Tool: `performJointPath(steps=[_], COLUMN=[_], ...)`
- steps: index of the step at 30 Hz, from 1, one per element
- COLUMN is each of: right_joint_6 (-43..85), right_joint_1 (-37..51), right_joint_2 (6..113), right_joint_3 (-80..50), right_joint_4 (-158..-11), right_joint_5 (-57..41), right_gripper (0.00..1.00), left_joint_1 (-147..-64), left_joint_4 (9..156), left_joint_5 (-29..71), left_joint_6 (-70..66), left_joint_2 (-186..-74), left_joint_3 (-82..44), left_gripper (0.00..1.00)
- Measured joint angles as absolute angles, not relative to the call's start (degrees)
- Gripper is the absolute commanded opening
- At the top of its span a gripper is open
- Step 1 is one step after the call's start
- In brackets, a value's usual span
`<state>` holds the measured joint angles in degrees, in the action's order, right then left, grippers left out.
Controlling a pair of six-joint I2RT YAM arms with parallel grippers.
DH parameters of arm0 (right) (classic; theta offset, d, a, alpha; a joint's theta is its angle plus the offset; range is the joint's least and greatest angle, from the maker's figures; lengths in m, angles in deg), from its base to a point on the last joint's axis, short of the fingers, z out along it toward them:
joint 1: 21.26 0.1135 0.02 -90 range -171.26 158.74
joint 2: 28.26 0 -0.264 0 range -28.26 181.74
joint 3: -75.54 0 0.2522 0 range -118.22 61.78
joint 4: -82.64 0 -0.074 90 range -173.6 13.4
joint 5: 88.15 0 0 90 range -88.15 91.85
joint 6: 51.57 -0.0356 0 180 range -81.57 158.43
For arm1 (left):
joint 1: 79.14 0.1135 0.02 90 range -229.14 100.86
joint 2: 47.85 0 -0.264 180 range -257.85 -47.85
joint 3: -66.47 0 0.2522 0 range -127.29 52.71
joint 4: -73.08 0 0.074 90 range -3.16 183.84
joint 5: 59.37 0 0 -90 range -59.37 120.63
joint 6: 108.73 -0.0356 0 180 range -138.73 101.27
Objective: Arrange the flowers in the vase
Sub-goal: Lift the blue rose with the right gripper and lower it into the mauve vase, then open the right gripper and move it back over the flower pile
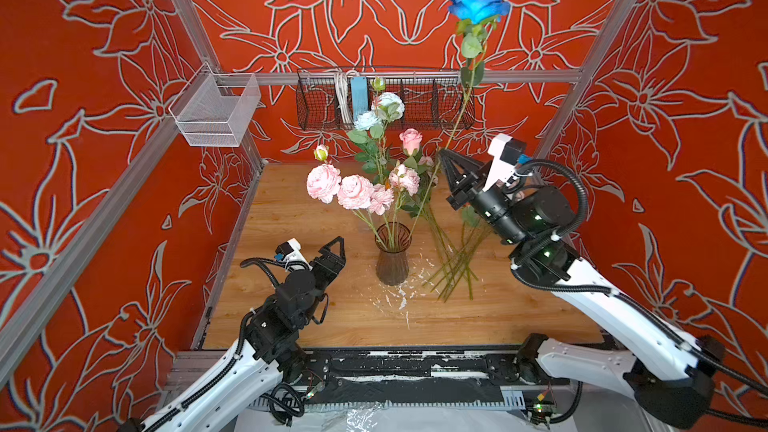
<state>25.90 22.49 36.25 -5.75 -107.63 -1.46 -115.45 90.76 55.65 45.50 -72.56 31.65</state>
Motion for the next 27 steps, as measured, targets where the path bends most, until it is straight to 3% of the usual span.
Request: performJointPath(steps=[15,17,18,19,20,27], right_joint_6=[30.7,30.9,31.0,31.3,31.2,31.9], right_joint_1=[30.8,31.6,32.0,32.6,33.3,37.0], right_joint_2=[41.2,41.1,41.1,40.9,40.8,40.2], right_joint_3=[2.7,3.1,3.4,3.8,4.4,5.4], right_joint_4=[-108.3,-107.8,-107.8,-107.7,-107.3,-100.8], right_joint_5=[3.4,4.6,5.1,6.0,6.8,12.9], right_gripper=[0.00,0.11,0.18,0.32,0.35,0.38], left_joint_1=[-115.5,-115.5,-115.5,-115.5,-115.5,-115.5], left_joint_4=[92.4,92.4,92.4,92.4,92.4,92.6], left_joint_5=[56.5,56.5,56.5,56.5,56.5,55.4], left_joint_6=[45.6,45.4,45.3,45.2,45.0,42.7], left_joint_2=[-66.4,-65.7,-65.4,-65.0,-64.8,-64.4], left_joint_3=[37.2,37.2,37.2,37.2,37.2,37.0], left_gripper=[0.89,0.89,0.89,0.89,0.89,0.89])
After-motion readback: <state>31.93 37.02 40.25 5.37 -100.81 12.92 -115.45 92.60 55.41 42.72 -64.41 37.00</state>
